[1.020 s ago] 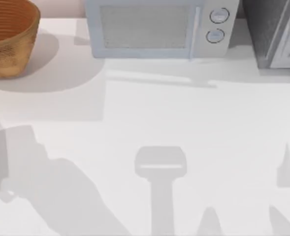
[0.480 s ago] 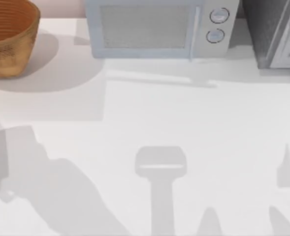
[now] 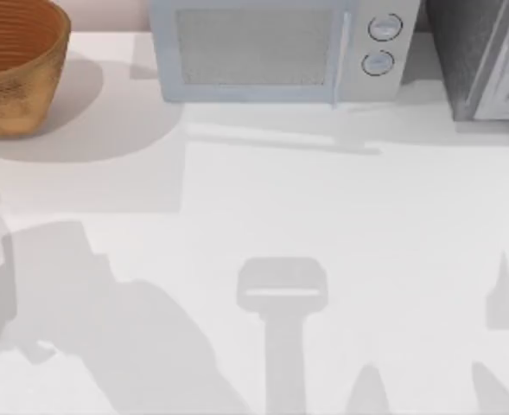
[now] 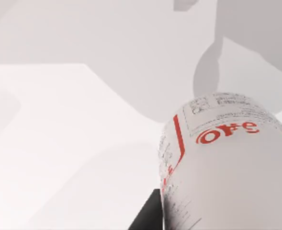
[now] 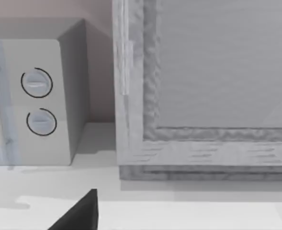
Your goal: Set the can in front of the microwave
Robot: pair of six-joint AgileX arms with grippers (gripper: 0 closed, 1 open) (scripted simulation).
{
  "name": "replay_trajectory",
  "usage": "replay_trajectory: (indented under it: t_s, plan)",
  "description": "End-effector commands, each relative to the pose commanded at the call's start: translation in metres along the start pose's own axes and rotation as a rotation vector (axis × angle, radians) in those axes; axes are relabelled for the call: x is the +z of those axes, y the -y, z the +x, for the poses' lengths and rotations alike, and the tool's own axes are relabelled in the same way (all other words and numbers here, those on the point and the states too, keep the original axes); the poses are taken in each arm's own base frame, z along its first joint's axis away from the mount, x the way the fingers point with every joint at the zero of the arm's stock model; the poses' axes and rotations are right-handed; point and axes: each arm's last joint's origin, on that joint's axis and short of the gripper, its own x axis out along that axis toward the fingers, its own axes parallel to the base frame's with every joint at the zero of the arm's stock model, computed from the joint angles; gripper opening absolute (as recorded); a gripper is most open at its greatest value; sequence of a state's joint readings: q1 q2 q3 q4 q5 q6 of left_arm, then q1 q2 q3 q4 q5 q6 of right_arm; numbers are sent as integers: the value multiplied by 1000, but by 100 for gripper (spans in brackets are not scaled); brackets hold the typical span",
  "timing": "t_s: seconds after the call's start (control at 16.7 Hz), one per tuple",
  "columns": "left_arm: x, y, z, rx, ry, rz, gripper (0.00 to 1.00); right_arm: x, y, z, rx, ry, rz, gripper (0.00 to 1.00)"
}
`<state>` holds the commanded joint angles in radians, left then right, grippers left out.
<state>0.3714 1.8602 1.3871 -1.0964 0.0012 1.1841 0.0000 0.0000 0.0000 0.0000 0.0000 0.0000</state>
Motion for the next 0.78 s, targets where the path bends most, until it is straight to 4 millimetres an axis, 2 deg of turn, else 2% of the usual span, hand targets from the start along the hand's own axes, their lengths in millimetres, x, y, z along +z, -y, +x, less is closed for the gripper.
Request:
replay_trajectory:
  t_s: [0.3,0.42,0.6,0.78]
  plan:
    - [0,0,0,-2,-1,1,0,0,0,0,0,0,0,100]
    - [11,0,3,-12,-3,1,0,0,0,0,0,0,0,100]
    - [54,6,14,-43,-13,-11,0,0,0,0,0,0,0,100]
    - [117,25,30,-83,-45,-56,0,0,0,0,0,0,0,100]
